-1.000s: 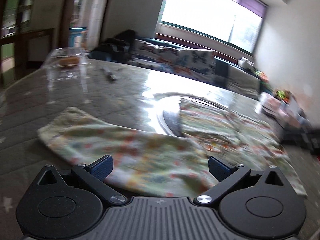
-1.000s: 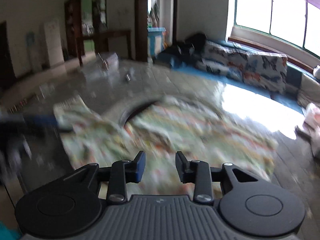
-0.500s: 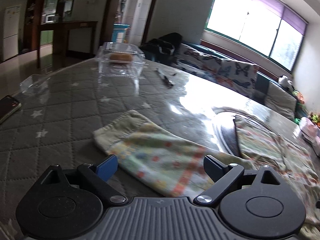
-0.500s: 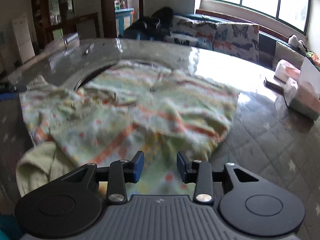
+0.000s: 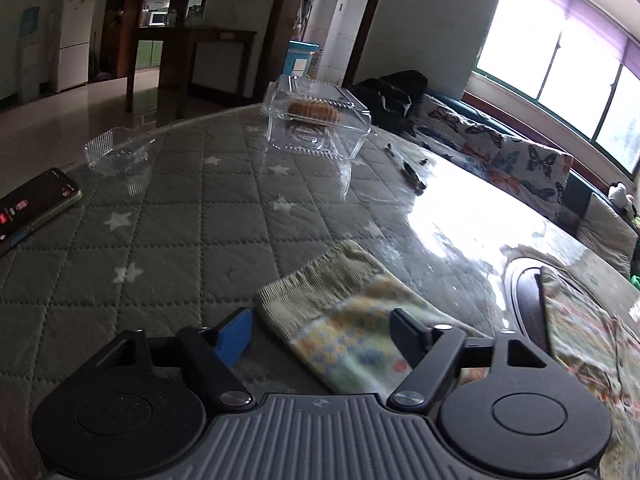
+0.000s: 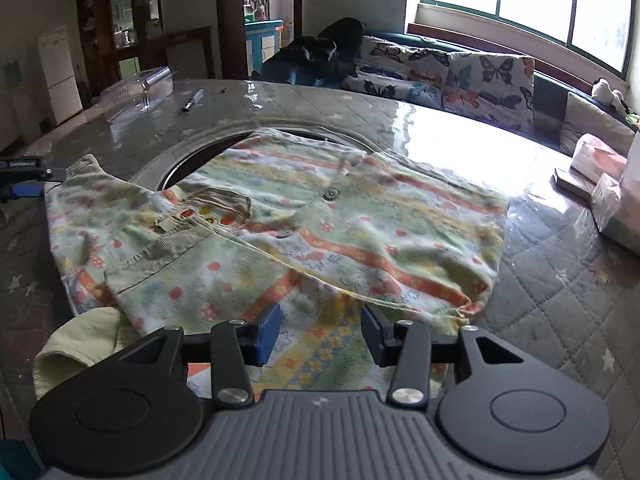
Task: Fold clothes
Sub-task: 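Grasp the corduroy cuff with the left gripper and lift it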
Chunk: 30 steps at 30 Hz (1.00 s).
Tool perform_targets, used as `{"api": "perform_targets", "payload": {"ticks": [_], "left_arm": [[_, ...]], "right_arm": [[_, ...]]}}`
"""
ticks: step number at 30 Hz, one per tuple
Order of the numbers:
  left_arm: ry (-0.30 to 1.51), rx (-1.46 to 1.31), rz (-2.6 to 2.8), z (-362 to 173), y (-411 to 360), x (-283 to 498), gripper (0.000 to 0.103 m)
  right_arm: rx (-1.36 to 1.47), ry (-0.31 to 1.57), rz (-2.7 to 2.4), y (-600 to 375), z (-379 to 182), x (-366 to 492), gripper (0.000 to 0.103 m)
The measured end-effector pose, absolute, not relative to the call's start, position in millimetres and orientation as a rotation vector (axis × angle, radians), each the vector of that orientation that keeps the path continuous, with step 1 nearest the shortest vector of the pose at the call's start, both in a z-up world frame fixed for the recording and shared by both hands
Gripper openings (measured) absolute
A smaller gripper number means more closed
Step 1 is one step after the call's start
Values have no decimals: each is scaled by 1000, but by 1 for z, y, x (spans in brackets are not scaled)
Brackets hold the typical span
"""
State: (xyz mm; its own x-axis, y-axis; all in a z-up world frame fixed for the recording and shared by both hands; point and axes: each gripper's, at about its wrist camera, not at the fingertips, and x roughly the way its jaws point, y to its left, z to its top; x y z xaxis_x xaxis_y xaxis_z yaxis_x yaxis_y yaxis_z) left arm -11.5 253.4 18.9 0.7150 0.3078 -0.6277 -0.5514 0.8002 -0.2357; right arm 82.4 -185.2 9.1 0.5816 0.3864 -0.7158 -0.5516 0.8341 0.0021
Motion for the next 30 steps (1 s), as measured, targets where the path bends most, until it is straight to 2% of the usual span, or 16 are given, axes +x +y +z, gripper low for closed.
{"api": "perform_targets", "payload": {"ticks": [3, 5, 8, 12, 15, 17, 20, 22, 26, 30], "left_arm": [[607, -434, 503, 19, 256, -10, 57], [607, -438, 510, 19, 258, -9, 42], [608, -442, 521, 19, 261, -8, 29], [609, -446, 533, 20, 264, -7, 27], [607, -441, 544, 20, 263, -5, 30], [603, -439, 556, 20, 262, -5, 47], [599, -418, 565, 20, 260, -3, 49], [597, -399, 561, 19, 259, 0, 46], [594, -396, 544, 16, 264, 1, 12], [563, -427, 504, 24, 263, -4, 8]], "right_arm": [[-224, 763, 558, -185, 12, 79, 46], [-212, 753, 559, -187, 15, 77, 47], [-199, 747, 557, -189, 17, 75, 48], [-185, 744, 556, -192, 18, 71, 49], [-183, 740, 553, -194, 20, 69, 49], [-180, 737, 551, -194, 20, 69, 49], [-180, 734, 551, -194, 21, 68, 49], [-179, 735, 550, -194, 20, 67, 49], [-171, 737, 547, -195, 19, 65, 49], [-157, 732, 544, -197, 19, 62, 49]]}}
